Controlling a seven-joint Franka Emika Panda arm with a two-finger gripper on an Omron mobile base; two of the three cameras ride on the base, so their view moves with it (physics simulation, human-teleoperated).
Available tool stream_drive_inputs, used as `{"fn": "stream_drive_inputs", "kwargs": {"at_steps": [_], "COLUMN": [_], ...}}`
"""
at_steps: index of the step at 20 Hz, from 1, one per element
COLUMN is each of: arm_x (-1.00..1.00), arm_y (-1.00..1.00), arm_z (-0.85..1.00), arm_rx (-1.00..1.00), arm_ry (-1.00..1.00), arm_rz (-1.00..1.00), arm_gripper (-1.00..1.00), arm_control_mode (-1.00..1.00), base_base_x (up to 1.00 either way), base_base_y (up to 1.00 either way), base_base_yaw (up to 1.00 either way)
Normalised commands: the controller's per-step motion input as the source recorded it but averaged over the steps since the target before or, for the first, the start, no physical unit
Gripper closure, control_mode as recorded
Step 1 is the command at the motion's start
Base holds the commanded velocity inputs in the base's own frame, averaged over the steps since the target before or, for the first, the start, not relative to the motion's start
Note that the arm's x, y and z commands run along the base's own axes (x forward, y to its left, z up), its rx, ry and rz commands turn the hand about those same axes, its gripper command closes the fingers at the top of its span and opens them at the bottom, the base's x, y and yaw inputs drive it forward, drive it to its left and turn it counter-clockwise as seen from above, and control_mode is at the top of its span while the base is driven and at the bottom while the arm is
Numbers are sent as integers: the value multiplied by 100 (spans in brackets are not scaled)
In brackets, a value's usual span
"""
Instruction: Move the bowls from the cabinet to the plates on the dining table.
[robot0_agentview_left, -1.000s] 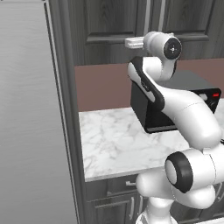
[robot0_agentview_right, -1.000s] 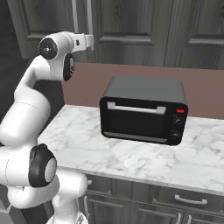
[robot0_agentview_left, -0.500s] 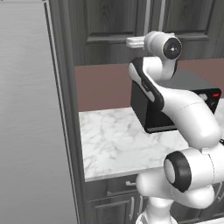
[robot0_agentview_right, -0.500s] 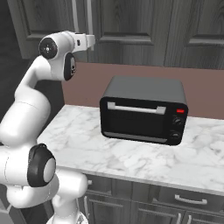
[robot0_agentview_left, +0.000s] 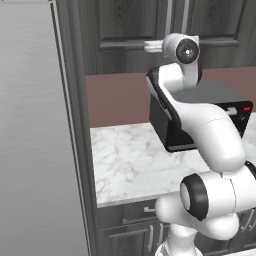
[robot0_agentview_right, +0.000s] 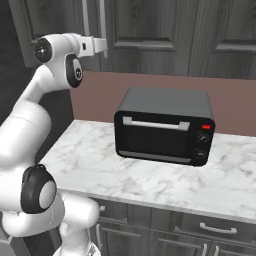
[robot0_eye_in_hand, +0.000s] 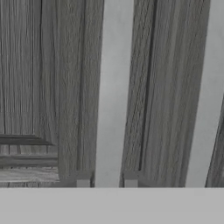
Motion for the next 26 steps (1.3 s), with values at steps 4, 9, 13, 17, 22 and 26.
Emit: {"fn": "stream_drive_inputs", "kwargs": {"at_steps": [4, 9, 13, 17, 22, 26], "arm_x": [-31, -39, -55, -65, -68, -72], "arm_y": [-23, -29, -34, -25, -17, -1], "arm_z": [47, 45, 38, 28, 24, 29], "arm_rx": [0, 0, 5, 7, 9, 6], "arm_ry": [6, 6, 1, -4, -10, -11], "arm_rz": [-8, -6, -1, 0, 0, 0], "arm_gripper": [100, 100, 100, 100, 100, 100], "arm_control_mode": [-100, -100, -100, -100, -100, -100], "base_base_x": [0, 0, 0, 0, 0, 0], "base_base_y": [0, 0, 0, 0, 0, 0], "base_base_yaw": [0, 0, 0, 0, 0, 0]}}
